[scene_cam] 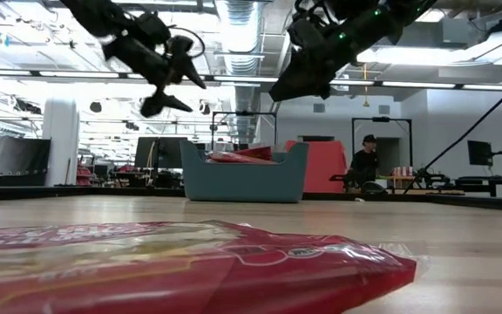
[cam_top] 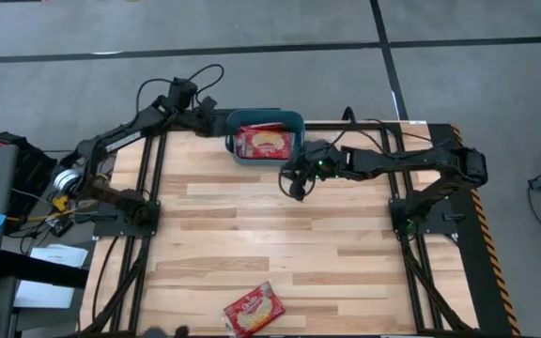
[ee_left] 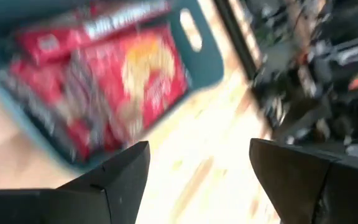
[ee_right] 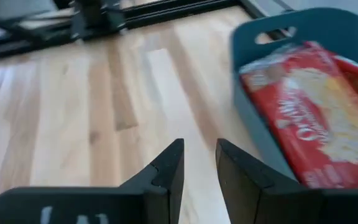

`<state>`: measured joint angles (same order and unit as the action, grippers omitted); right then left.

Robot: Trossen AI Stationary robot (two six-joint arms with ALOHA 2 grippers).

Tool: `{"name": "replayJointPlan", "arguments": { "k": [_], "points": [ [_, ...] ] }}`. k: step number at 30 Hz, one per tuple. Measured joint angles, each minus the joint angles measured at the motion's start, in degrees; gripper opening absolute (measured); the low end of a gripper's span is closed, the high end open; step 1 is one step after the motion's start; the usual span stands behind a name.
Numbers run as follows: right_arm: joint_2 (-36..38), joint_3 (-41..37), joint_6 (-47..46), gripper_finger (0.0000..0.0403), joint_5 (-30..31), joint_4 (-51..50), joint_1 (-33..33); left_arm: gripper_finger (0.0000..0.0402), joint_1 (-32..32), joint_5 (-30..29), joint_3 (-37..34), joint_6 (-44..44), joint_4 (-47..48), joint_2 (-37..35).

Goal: Sort popcorn bags into baskets
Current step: Put the red popcorn bag into the blue bin

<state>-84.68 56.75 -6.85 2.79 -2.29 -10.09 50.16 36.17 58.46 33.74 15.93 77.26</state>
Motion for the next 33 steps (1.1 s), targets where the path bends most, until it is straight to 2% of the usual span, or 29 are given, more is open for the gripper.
{"name": "replayJointPlan", "arguments": {
  "k": [4, 7, 11, 13, 16, 20, 23, 27, 33],
  "points": [
    [0.00, 0.00, 4.68, 0.0118, -0.30, -1.92, 3.96, 0.0263, -4.70, -2.88, 0.00, -6.05, 11.96, -6.85],
    [-0.27, -0.02, 8.12, 0.0118, -3.49, -4.42, 7.17, 0.0263, -11.15, -6.76, -0.36, -9.00, 19.85, -11.96],
    [-3.26, -0.11, 7.15, 0.0118, -8.79, -3.96, 11.74, 0.0263, -22.57, -15.93, -3.55, -4.50, 23.58, -18.48],
    [-5.95, 0.08, 4.55, 0.0118, -11.05, -0.61, 14.01, 0.0263, -28.40, -20.82, -5.87, -0.67, 23.86, -21.33],
    [-10.85, -0.03, -0.53, 0.0118, -13.14, 6.16, 18.08, 0.0263, -36.71, -25.06, -10.03, 5.78, 22.95, -24.85],
    [-17.44, 1.67, -7.41, 0.0118, -13.33, 15.80, 24.56, 0.0263, -47.13, -27.65, -15.95, 14.78, 20.79, -28.48],
    [-21.86, 6.30, -9.41, 0.0118, -13.48, 16.15, 28.34, 0.0263, -54.41, -31.03, -20.27, 22.21, 16.57, -30.33],
    [-26.71, 11.29, -9.34, 0.0118, -13.44, 16.26, 31.09, 0.0263, -63.04, -38.43, -25.07, 32.14, 9.22, -30.77],
    [-32.68, 14.23, -8.16, 0.0118, -13.21, 16.23, 33.84, 0.0263, -72.40, -48.29, -28.85, 41.73, 3.11, -28.57]
  ]
}}
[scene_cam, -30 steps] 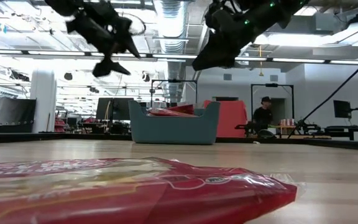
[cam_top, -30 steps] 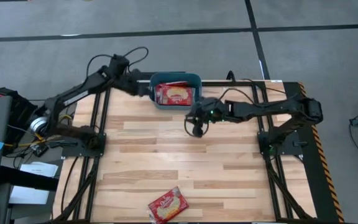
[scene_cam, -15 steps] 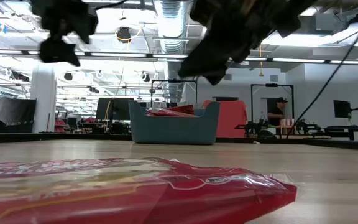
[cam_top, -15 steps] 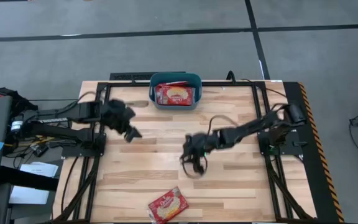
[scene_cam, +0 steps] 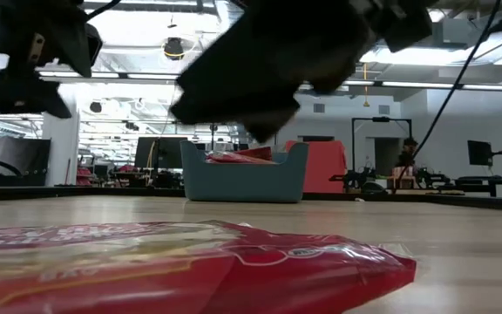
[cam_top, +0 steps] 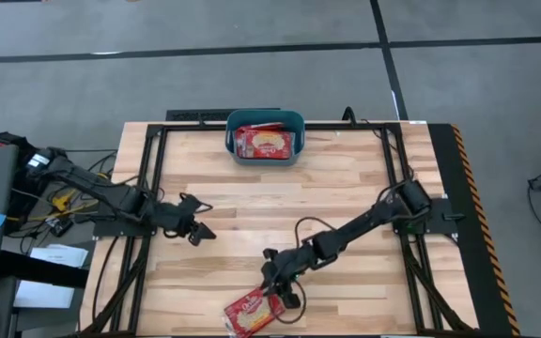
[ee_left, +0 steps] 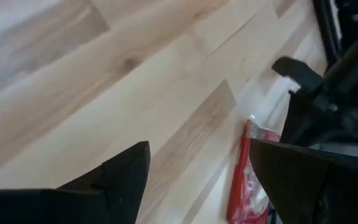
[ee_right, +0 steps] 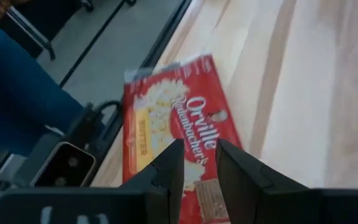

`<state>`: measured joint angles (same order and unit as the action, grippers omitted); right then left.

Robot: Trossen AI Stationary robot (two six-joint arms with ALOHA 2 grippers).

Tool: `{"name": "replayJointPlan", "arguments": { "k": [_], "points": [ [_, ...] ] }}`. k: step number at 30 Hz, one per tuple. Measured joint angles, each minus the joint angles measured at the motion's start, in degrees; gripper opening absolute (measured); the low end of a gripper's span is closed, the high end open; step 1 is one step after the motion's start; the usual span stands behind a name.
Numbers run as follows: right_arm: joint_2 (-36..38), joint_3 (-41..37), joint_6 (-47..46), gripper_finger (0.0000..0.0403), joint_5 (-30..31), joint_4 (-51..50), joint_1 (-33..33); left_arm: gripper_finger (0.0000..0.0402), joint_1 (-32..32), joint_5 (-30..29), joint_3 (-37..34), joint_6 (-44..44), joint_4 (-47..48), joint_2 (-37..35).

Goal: Sort popcorn bags into baskets
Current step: Put the red popcorn bag into the blue bin

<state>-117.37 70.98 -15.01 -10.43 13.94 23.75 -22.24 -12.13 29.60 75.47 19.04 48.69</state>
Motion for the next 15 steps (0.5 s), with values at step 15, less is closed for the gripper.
{"name": "replayJointPlan", "arguments": {
  "k": [15],
  "points": [
    [-4.69, 1.12, -5.39, 0.0118, 16.71, -7.48, 4.47, 0.0263, -5.68, -3.42, -0.06, 4.77, -9.43, 10.42]
  ]
}}
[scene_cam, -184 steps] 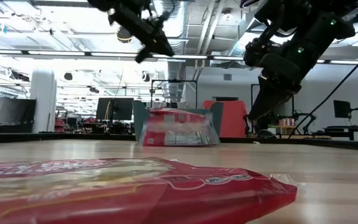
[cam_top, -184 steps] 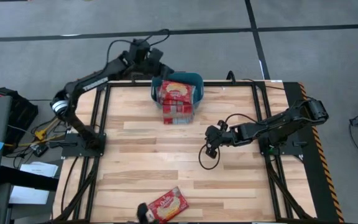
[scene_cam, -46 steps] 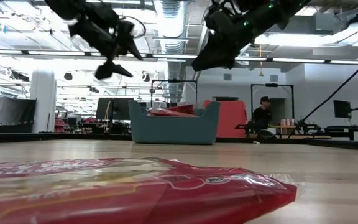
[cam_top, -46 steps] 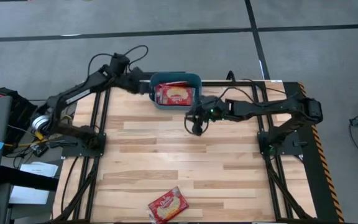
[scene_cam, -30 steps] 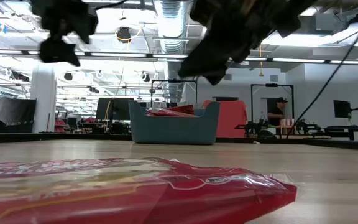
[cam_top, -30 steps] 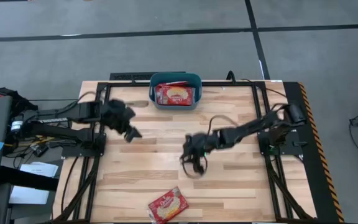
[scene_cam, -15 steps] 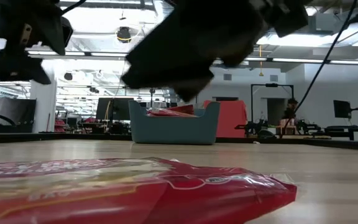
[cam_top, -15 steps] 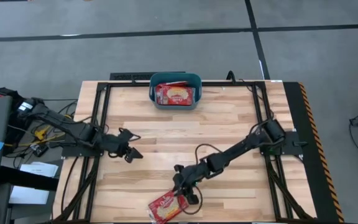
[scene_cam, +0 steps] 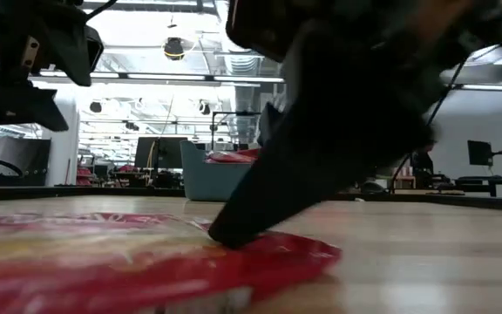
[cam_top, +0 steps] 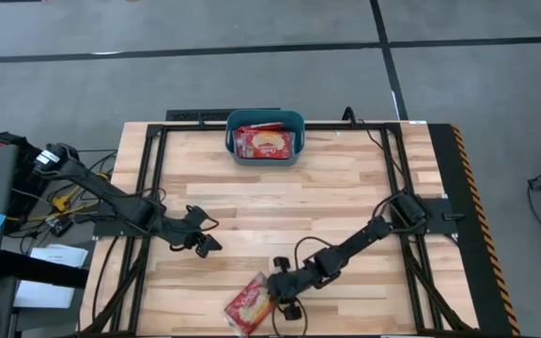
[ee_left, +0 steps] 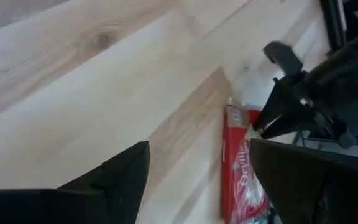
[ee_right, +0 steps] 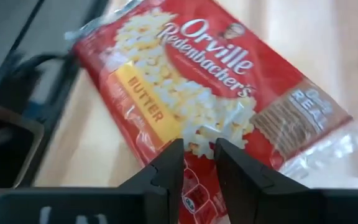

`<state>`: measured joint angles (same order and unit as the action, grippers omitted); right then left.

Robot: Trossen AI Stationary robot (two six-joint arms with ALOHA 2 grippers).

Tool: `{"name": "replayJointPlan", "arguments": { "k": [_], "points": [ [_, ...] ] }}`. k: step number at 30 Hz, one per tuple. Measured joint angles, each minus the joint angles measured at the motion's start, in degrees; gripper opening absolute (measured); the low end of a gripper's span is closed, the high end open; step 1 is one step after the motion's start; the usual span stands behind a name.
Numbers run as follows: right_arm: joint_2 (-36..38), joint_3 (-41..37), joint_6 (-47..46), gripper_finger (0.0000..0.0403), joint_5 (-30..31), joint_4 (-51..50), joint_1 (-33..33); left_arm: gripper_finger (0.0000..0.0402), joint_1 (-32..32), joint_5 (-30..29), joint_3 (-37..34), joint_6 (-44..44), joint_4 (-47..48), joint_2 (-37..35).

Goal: Sort popcorn bags into baskets
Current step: Put the red popcorn bag into the blue bin

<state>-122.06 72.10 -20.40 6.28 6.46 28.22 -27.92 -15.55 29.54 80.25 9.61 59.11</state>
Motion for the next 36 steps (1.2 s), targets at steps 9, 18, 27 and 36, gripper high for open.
{"name": "replayJointPlan", "arguments": {
  "k": [9, 18, 27, 36],
  "points": [
    [0.50, 0.74, -4.81, 0.0118, 7.03, -5.07, -10.08, 0.0263, -0.04, -0.30, 0.02, 0.68, -0.78, 6.58],
    [0.52, 0.76, -7.05, 0.0118, 6.57, -5.88, -19.28, 0.0263, 0.22, -3.44, 0.02, 1.24, 3.10, 13.90],
    [0.50, 0.74, -9.60, 0.0118, 5.86, -4.96, -21.63, 0.0263, 0.63, -10.25, 0.28, 12.67, 6.41, 20.25],
    [0.46, 0.68, -9.54, 0.0118, 6.04, -4.10, -21.81, 0.0263, 3.07, -12.54, 0.09, 11.61, -9.42, 25.52]
  ]
}}
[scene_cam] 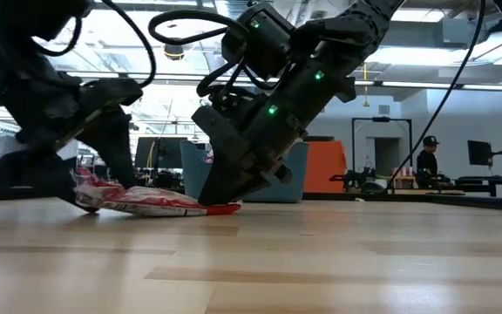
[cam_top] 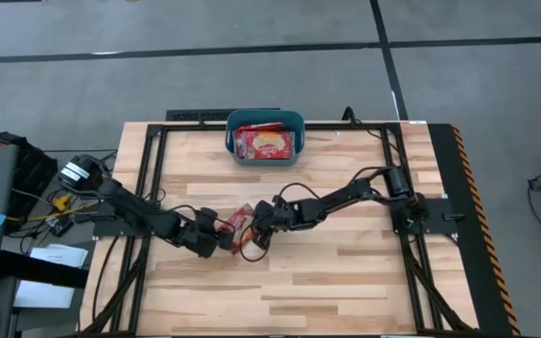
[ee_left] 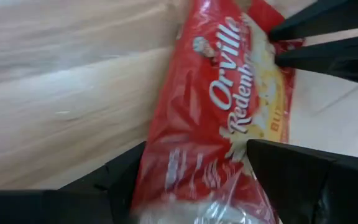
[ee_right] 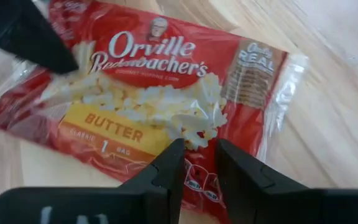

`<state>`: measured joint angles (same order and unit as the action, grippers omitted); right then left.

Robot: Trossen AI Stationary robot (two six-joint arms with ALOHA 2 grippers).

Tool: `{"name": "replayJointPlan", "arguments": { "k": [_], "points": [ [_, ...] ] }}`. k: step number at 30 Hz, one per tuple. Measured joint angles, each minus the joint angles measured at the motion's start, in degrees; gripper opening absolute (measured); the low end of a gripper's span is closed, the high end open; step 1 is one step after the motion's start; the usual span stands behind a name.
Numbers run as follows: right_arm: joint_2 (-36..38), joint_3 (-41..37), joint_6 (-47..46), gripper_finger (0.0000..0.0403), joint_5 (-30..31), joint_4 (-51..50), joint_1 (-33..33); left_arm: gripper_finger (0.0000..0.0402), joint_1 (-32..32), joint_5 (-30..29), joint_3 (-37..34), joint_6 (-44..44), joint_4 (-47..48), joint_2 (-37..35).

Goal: Sort popcorn bags into baskets
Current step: Put the red popcorn bag into the blue bin

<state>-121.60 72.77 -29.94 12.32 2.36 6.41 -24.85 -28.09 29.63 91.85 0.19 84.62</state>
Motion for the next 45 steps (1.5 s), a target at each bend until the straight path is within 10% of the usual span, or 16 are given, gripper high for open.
{"name": "replayJointPlan", "arguments": {
  "k": [5, 14, 24, 31, 45],
  "points": [
    [-0.02, 0.00, -0.01, 0.0118, -0.16, 0.06, -0.58, 0.0222, 2.14, 4.42, 0.04, 0.56, -1.77, 2.01],
    [9.30, 0.01, 5.73, 0.0118, -0.54, -9.44, -2.99, 0.0019, 7.28, 10.98, -0.07, -9.15, -7.75, 0.43],
    [31.68, 0.02, 28.55, 0.0118, 1.37, -32.05, -9.55, 0.0016, 18.52, 23.76, 9.92, -20.52, -4.96, -5.70],
    [44.23, 0.13, 37.63, 0.0118, 1.23, -40.21, -18.80, 0.0016, 32.17, 28.18, 31.71, -44.39, 25.64, -5.92],
    [46.60, 0.04, 45.45, 0.0118, -3.85, -39.26, -32.94, 0.0016, 62.23, 46.11, 65.32, -85.60, 51.60, 13.65]
  ]
}}
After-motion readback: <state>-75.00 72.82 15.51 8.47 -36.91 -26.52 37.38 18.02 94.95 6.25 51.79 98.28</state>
